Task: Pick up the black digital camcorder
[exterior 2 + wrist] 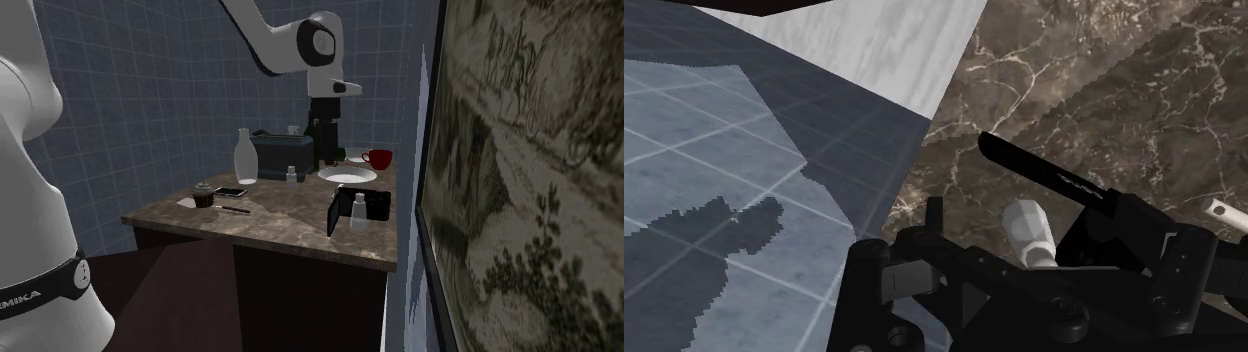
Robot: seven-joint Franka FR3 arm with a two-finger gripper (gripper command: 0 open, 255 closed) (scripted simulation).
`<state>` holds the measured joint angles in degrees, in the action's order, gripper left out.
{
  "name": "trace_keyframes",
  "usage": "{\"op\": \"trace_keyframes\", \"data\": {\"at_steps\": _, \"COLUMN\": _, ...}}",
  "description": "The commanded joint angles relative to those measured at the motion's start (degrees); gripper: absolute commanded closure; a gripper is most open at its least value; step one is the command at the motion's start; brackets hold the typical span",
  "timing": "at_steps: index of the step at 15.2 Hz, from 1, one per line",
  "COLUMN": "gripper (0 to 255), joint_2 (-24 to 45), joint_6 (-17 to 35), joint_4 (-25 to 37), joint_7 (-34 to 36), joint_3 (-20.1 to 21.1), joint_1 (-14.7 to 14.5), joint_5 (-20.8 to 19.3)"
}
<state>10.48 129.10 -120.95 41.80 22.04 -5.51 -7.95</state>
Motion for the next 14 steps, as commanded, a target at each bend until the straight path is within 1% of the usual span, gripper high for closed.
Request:
{"op": "trace_keyframes", "data": {"at_steps": 1, "gripper": 0, "joint_2": 5.28, "joint_6": 0.41, "joint_4": 4.32, "joint_7": 2.84, "joint_3": -0.11, "joint_1": -1.42, "joint_5": -2.4}}
{"op": "trace_keyframes", "data": {"at_steps": 5, "gripper": 0, "joint_2": 14.55, "joint_6": 0.35, "joint_4": 12.89, "joint_7": 6.62, "joint_3": -1.23, "joint_1": -4.56, "joint_5": -5.84}}
{"op": "trace_keyframes", "data": {"at_steps": 8, "gripper": 0, "joint_2": 21.5, "joint_6": -0.41, "joint_4": 20.26, "joint_7": 8.61, "joint_3": -2.27, "joint_1": -7.12, "joint_5": -7.69}}
{"op": "trace_keyframes", "data": {"at_steps": 11, "gripper": 0, "joint_2": 28.63, "joint_6": -1.81, "joint_4": 28.65, "joint_7": 9.93, "joint_3": -3.33, "joint_1": -9.75, "joint_5": -8.94}}
{"op": "trace_keyframes", "data": {"at_steps": 14, "gripper": 0, "joint_2": 36.19, "joint_6": -4.01, "joint_4": 38.45, "joint_7": 10.62, "joint_3": -4.31, "joint_1": -12.44, "joint_5": -9.7}}
